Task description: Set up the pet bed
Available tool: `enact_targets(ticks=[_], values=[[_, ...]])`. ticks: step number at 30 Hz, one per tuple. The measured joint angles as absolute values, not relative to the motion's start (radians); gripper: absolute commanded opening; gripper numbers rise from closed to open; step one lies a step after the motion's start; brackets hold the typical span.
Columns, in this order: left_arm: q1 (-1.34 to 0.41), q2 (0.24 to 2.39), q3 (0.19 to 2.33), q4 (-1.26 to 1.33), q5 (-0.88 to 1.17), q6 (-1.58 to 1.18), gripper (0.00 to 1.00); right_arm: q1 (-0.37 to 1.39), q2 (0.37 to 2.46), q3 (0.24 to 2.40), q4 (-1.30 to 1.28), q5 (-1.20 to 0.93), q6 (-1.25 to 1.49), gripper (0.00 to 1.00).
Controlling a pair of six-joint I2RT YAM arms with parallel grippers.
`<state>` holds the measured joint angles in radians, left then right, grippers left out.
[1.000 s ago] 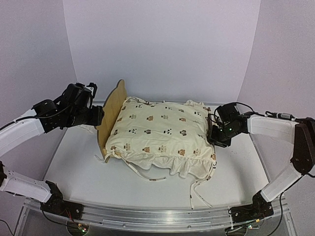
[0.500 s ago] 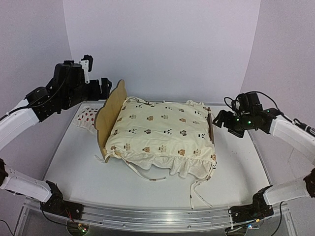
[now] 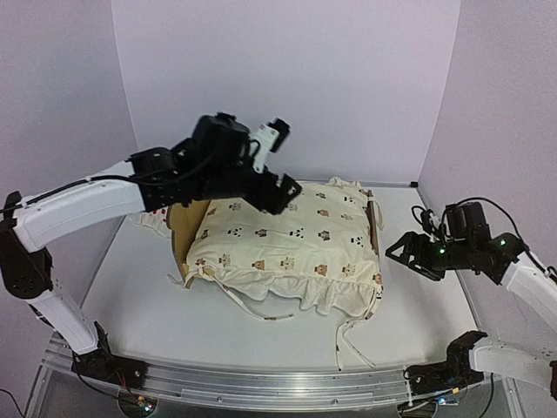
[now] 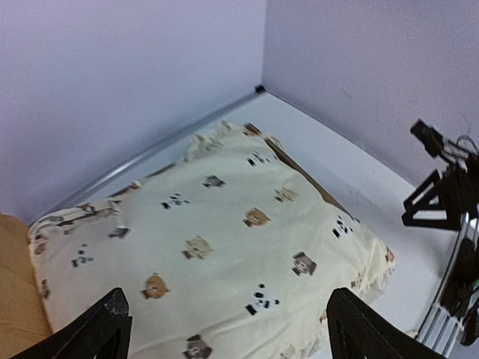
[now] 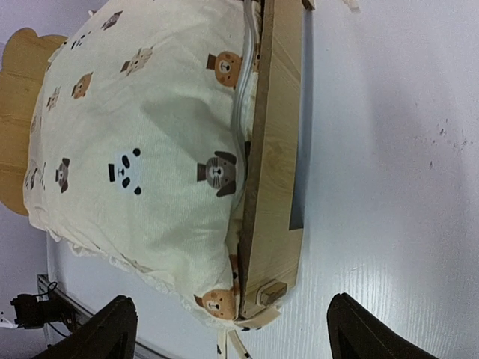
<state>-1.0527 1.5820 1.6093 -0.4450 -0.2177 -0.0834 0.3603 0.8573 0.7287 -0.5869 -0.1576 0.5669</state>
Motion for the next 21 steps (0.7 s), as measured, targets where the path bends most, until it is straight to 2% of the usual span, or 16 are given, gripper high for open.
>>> enact_targets(ticks=[5, 11, 21], values=[[-1.164, 1.778, 1.657, -0.452, -0.149, 0.043, 0.90, 0.360, 0.775, 0.721, -0.629, -0.184, 0.568, 0.88], [-1.231, 2.042, 1.903, -0.497, -0.095, 0.154, 0.86, 0.360, 0.703, 0.738, -0.716, -0.157, 0.548, 0.88], [-1.234, 2.188, 2.004, -0.517, -0.052, 0.261, 0.81, 0.360, 0.678, 0.759, -0.792, -0.130, 0.523, 0.89]])
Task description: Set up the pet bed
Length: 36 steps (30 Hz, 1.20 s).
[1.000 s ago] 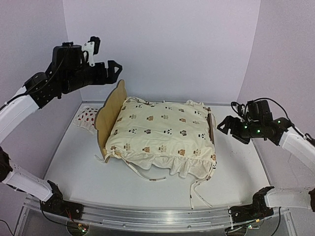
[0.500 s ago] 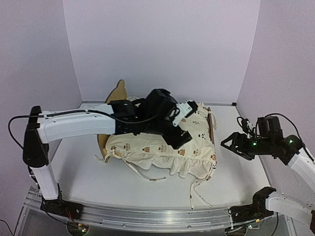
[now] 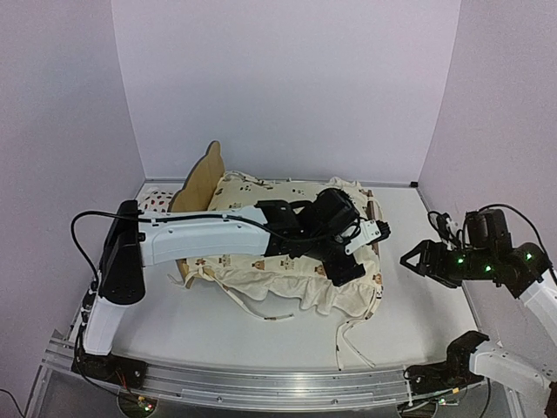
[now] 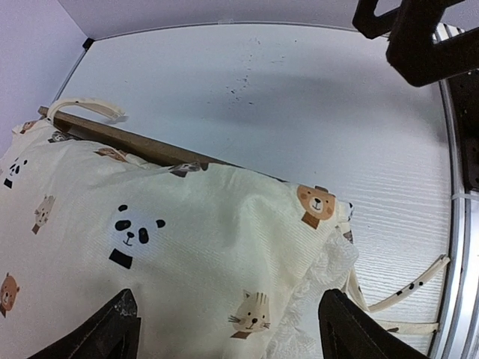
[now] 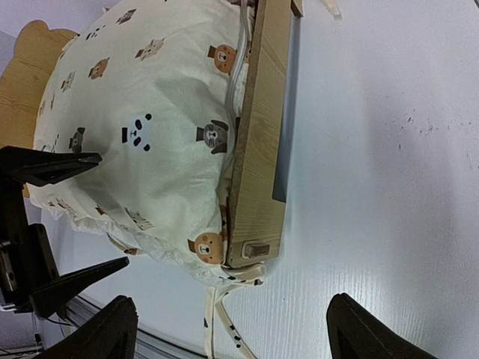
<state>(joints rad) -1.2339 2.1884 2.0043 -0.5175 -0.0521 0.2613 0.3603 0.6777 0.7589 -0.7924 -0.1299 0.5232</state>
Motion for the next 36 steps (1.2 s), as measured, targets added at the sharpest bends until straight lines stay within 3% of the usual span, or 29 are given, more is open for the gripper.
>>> enact_targets(ticks=[5, 12, 14, 28, 36], values=[[-1.234, 2.246, 2.031, -0.509, -0.061, 0.296, 0.70, 0.360, 0.678, 0.759, -0.807, -0.129, 0.519, 0.89], [-1.233, 2.315, 2.049, -0.497, -0.106, 0.338, 0.06, 0.360, 0.680, 0.759, -0.815, -0.127, 0.519, 0.89], [-1.230, 2.318, 2.049, -0.491, -0.117, 0.345, 0.00, 0.360, 0.685, 0.759, -0.817, -0.127, 0.517, 0.89], [-1.201, 2.139, 1.784, -0.258, -0.132, 0.251, 0.00, 0.360, 0.744, 0.850, -0.820, -0.174, 0.434, 0.87], [-1.126, 1.943, 1.619, -0.139, -0.123, 0.136, 0.00, 0.360, 0.807, 0.840, -0.718, -0.321, 0.396, 0.66]])
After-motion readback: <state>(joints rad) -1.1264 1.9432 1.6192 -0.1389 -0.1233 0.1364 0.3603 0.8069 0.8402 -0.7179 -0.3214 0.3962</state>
